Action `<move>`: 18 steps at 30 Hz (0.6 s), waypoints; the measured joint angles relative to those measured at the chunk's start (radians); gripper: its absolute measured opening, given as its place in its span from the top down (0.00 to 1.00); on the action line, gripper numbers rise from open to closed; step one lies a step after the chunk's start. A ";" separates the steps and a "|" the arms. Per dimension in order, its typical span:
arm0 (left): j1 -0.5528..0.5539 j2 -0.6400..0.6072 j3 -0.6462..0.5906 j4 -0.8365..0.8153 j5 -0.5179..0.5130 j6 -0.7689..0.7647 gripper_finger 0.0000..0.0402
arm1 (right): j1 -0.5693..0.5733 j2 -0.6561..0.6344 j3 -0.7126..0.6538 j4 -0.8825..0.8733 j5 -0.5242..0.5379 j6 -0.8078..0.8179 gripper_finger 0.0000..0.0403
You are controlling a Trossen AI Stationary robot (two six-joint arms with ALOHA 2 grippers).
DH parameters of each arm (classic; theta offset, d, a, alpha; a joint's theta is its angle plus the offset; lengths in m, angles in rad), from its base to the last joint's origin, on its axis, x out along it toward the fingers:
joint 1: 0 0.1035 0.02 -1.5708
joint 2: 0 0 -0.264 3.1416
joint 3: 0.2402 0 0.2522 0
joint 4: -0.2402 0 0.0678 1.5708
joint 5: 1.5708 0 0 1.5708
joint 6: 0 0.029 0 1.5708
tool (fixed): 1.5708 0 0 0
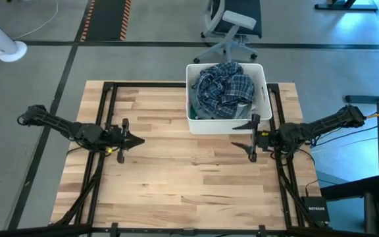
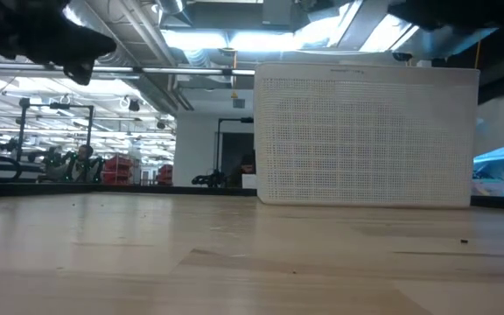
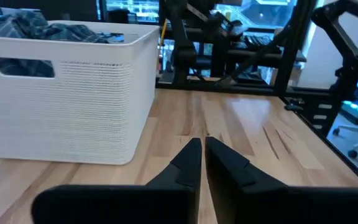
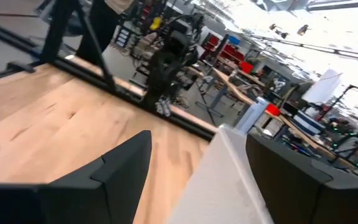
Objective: Sort clothes
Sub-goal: Return to Home Position
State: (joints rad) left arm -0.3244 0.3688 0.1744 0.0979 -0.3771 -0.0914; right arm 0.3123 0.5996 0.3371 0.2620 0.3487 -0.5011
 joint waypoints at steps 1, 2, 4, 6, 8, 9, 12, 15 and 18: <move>0.005 -0.019 -0.011 0.001 0.000 0.000 0.96 | 0.006 -0.003 -0.025 0.017 -0.002 0.001 0.31; 0.009 -0.038 -0.023 0.004 0.001 -0.002 0.97 | 0.010 -0.003 -0.046 0.036 -0.011 0.006 0.32; 0.016 -0.065 -0.043 0.003 0.001 -0.007 0.99 | 0.009 -0.002 -0.089 0.080 -0.030 0.023 0.36; 0.022 -0.088 -0.057 0.004 0.007 -0.010 1.00 | 0.009 -0.002 -0.132 0.118 -0.041 0.036 0.44; 0.027 -0.098 -0.069 0.011 0.023 -0.013 1.00 | 0.009 -0.002 -0.175 0.158 -0.057 0.052 0.54; 0.030 -0.103 -0.074 0.015 0.031 -0.014 1.00 | 0.009 -0.002 -0.193 0.181 -0.072 0.056 0.59; 0.033 -0.108 -0.085 0.022 0.038 -0.024 1.00 | 0.009 -0.002 -0.240 0.236 -0.124 0.063 0.76; 0.033 -0.106 -0.086 0.015 0.038 -0.027 1.00 | 0.009 -0.002 -0.282 0.266 -0.158 0.057 0.93; 0.033 -0.107 -0.086 0.017 0.038 -0.015 1.00 | 0.004 -0.002 -0.325 0.271 -0.141 0.047 0.97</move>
State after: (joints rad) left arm -0.2916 0.2615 0.0879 0.1148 -0.3393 -0.1062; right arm 0.3160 0.5972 0.0120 0.5327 0.2081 -0.4537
